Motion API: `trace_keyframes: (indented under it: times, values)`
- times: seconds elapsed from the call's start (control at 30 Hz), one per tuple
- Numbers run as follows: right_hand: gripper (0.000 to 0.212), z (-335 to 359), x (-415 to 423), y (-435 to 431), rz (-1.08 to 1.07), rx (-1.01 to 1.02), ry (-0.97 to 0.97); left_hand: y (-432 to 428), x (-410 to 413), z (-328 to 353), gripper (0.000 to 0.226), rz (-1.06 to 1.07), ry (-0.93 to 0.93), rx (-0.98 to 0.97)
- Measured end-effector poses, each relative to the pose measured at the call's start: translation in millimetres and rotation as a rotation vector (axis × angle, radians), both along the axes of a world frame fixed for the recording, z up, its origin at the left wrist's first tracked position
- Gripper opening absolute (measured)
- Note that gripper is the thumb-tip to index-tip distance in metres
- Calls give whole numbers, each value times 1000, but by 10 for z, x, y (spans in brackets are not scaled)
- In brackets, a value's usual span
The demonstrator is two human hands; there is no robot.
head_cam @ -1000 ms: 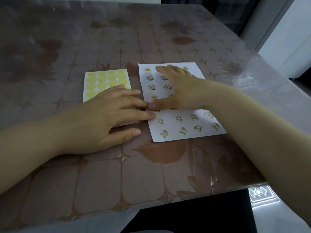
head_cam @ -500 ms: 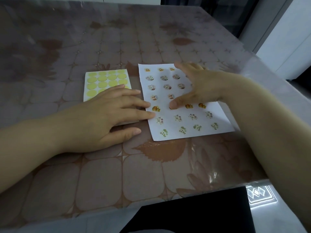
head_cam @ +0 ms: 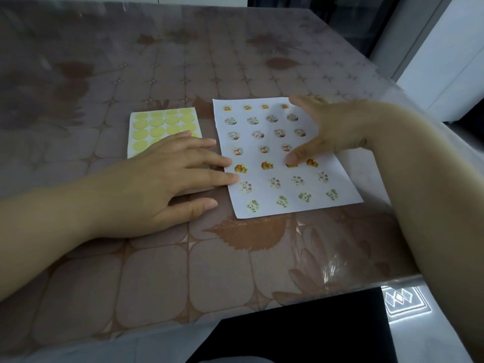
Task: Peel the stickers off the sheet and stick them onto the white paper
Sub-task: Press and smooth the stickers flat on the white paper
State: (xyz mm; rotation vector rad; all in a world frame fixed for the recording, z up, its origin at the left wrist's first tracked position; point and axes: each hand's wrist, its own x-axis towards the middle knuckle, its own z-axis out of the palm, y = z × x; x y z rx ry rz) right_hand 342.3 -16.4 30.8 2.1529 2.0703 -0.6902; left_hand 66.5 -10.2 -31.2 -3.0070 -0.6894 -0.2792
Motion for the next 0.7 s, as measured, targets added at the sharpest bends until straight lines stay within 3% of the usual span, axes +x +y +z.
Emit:
trace_keyframes:
  times: [0.13,0.3,0.47,0.63,0.7]
  values:
    - [126,6,47,6,-18,-2,63,-7,-15,-32,51,39,11,-39]
    - [95,24,312,43,12,-40,169,-1,18,4,57,11,20,1]
    - [122,19,265,15,26,-51,139,-7,-13,-28,55,38,-33,-67]
    - [103,36,122,-25,45,-14,188,-27,16,7,49,-10,-50,-12]
    - [111,30,-81,-64,77,13,221,-59,16,56,50,-32,-85,7]
